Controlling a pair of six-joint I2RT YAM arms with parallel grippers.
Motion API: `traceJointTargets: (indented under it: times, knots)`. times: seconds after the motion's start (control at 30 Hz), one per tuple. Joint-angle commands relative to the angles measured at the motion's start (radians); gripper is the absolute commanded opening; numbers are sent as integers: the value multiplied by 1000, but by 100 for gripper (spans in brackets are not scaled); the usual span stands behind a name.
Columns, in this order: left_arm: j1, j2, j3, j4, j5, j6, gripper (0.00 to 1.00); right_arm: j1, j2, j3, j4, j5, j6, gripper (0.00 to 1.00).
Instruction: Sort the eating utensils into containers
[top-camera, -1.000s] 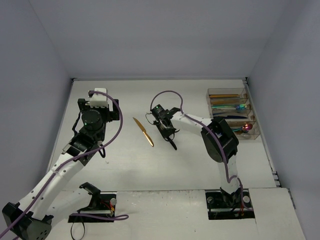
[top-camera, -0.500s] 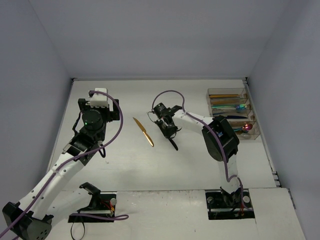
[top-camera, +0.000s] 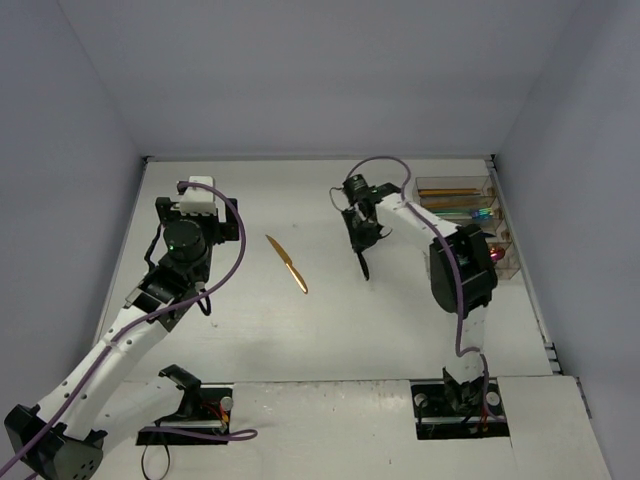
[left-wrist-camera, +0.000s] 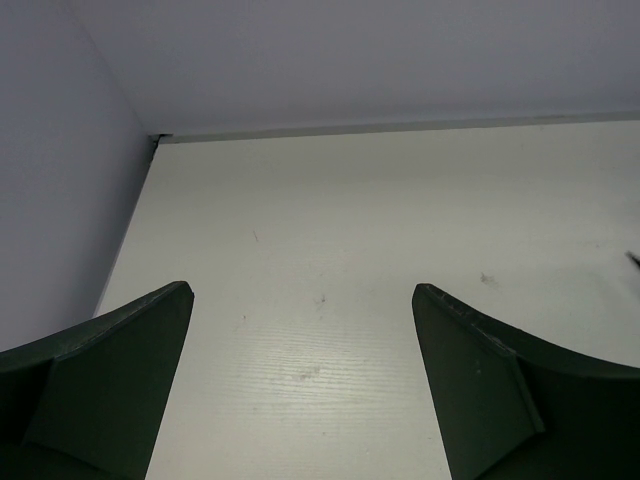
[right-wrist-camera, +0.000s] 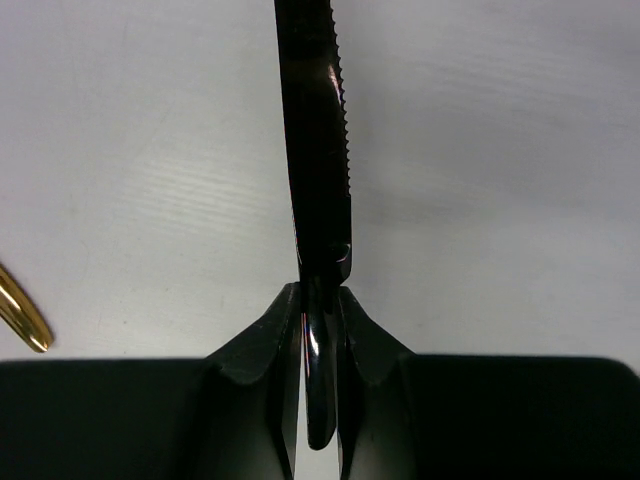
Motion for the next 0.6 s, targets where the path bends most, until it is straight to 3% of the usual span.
traceJointTargets:
  times: [0.0,0.27,0.57]
  knots:
    - [8,-21,47,55,-8,-7,90,-129,-220,40,20,11,133,0]
    - [8,-36,45,55,-7,-8,90,-362,-363,-44,122,77,281,0]
    - [8,-49,43,59,-6,-11,90,-498,-475,-263,241,305,701,0]
